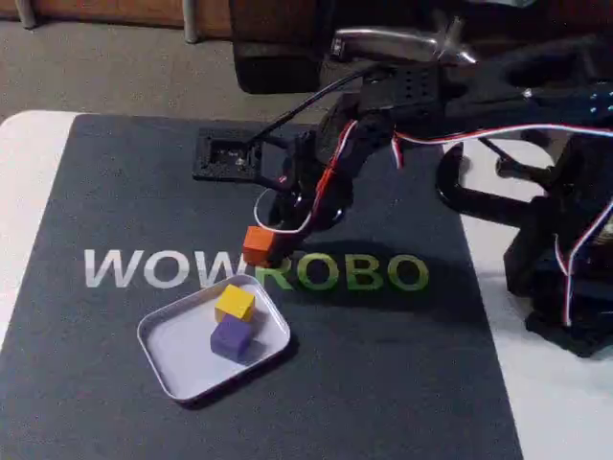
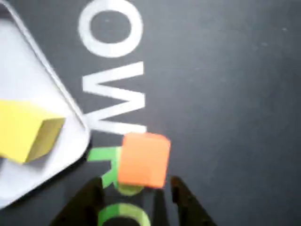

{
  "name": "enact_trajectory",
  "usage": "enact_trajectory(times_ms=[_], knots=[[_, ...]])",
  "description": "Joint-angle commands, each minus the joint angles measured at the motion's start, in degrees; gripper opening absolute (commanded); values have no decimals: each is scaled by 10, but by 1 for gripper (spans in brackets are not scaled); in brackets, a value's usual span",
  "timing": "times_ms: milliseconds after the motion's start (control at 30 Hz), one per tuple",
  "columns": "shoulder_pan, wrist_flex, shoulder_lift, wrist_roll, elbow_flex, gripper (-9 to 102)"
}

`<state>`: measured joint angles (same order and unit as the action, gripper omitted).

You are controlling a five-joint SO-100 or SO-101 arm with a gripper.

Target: Move blocks one by one until all three blocks are in the tray.

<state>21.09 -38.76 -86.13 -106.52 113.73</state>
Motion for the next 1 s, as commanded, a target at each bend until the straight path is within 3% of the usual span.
enact_trajectory(times_ms=[0,967], knots=[[1,7,5,4,-40,16],[11,9,47,4,-76,12]])
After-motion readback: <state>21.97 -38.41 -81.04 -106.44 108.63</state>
